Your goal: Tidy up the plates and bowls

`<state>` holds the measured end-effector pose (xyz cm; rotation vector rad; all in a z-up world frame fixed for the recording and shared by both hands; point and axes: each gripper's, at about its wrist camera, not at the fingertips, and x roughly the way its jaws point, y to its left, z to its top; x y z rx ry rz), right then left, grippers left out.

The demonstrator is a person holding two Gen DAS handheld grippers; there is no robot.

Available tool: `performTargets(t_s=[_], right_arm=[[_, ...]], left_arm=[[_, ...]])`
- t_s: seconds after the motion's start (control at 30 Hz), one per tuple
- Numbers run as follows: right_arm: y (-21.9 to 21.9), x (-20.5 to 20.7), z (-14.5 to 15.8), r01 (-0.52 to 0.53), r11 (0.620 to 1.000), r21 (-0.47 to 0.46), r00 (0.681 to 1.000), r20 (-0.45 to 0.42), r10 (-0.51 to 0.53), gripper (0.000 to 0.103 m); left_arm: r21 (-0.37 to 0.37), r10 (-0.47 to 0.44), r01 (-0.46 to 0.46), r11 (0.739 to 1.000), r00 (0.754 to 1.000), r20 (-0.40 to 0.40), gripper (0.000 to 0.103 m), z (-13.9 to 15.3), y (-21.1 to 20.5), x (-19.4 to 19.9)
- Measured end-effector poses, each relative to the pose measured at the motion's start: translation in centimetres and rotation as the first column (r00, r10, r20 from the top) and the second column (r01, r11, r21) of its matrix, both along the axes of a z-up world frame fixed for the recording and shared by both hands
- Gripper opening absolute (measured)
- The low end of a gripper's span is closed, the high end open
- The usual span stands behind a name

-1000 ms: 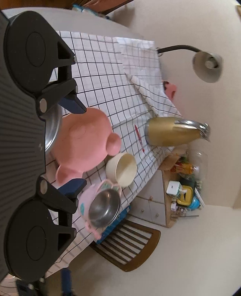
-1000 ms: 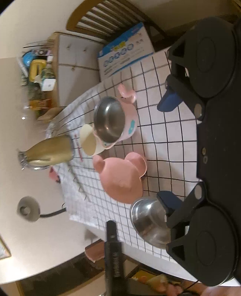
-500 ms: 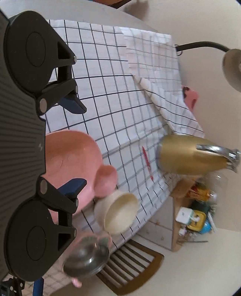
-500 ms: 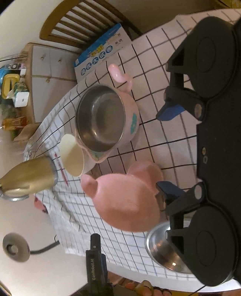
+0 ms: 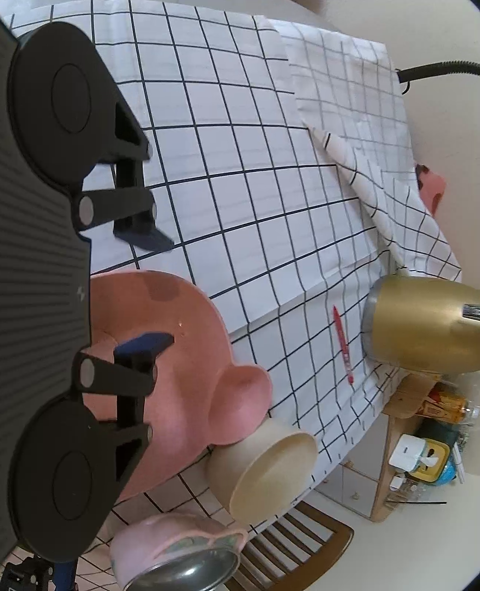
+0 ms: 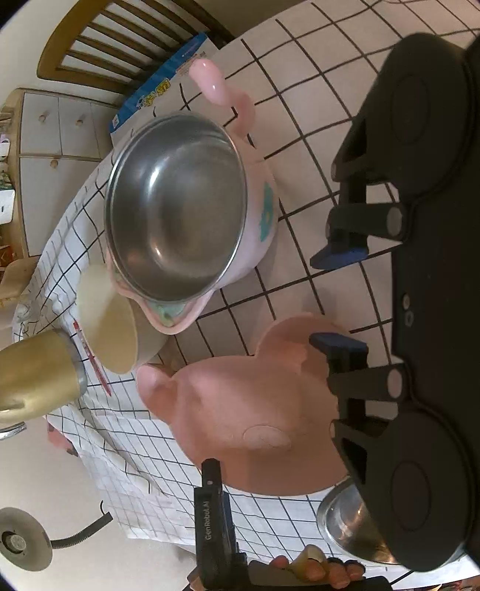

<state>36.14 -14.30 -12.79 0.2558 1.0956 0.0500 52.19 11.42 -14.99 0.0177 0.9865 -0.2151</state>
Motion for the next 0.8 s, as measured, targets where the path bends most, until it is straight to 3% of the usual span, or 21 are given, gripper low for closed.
performTargets(t_s=[0.07, 0.2, 0.33, 0.47, 0.8], right_arm=[[0.2, 0.3, -0.3, -0.001, 1.0, 0.001, 1.0, -0.007, 0.001, 0.032], [0.4, 0.5, -0.6, -0.005, 1.0, 0.006, 1.0, -0.005, 0.005, 0.023], [0.9, 0.7, -0.5, -0.016, 1.0, 0.013, 1.0, -0.003, 0.016, 0.009], [1.2, 0.8, -0.4, -0.016, 1.0, -0.007, 1.0, 0.0, 0.016, 0.009], [2.0, 1.0, 0.4, -0.05, 0.996, -0.068, 0.997, 0.06, 0.054, 0.009]], left_arm=[[-0.008, 0.003, -0.003, 1.0, 1.0, -0.003, 0.038, -0.2, 0.2, 0.1], [-0.007, 0.002, -0.002, 1.0, 1.0, -0.013, 0.021, -0.6, 0.3, 0.2], [-0.002, 0.012, -0.012, 1.0, 1.0, -0.017, 0.013, -0.7, 0.5, 0.2], [-0.012, 0.021, -0.021, 1.0, 1.0, -0.016, 0.009, -0.6, 0.9, 0.1], [-0.035, 0.056, -0.055, 0.998, 0.998, 0.023, 0.009, 0.7, 1.6, 0.2]])
